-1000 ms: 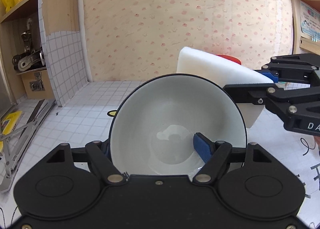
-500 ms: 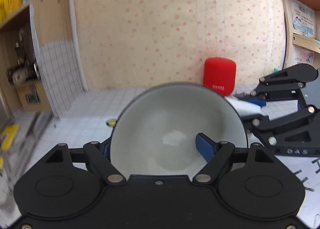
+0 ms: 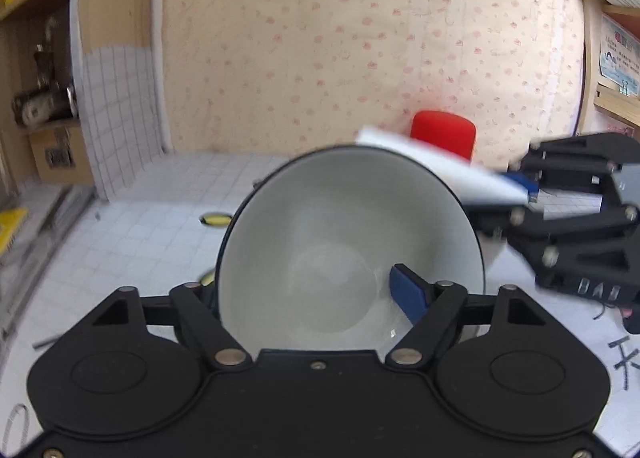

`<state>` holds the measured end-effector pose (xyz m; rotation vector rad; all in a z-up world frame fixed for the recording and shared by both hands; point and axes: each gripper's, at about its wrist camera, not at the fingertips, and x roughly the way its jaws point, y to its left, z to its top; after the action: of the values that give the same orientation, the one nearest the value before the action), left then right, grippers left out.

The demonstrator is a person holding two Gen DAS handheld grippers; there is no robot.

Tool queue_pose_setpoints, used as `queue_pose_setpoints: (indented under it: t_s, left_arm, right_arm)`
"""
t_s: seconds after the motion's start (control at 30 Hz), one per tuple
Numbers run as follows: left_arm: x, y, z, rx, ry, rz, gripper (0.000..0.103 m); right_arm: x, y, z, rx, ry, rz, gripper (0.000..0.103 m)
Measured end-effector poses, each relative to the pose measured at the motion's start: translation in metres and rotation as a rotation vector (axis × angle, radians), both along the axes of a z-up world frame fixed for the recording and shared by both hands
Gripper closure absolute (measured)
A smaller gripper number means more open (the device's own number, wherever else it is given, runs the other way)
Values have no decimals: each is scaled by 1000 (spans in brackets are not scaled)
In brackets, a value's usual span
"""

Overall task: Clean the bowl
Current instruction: 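Hold the yellow bowl with the left gripper while the right rubs its outer wall with the sponge, then pull the white sponge away from the bowl with the right gripper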

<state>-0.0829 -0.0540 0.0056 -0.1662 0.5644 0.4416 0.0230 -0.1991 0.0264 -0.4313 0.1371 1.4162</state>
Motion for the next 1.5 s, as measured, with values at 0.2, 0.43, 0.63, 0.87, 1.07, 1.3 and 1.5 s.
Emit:
queue_pose_setpoints:
  t_s: [0.2,0.43,0.63,0.87,1.07,1.3,1.5]
  left_arm:
    - [0,-2,-1,13,4,16,27]
    - [-2,3,-1,-9,-4,41,27]
    - [-1,4,-1,-14,0,49,27]
    - [-2,3,-1,-8,-7,50,26]
    - [0,-2,2,76,-17,18,22]
    - [2,4,6,101,-35,17,21]
    - [2,13,2,4,-45,66,39]
  right_arm:
    - [0,3,-4,-69,-16,3,81]
    - [-2,8,-7,-105,-23,4,81]
    - [2,-8,8,19,22,18,81]
    - [0,7,-8,-87,-6,9,81]
    - [-2,13,-16,-131,-16,25,81]
    - [-4,13,-18,-137,-16,35,81]
    - [-1,9,-13,-88,-4,5,81]
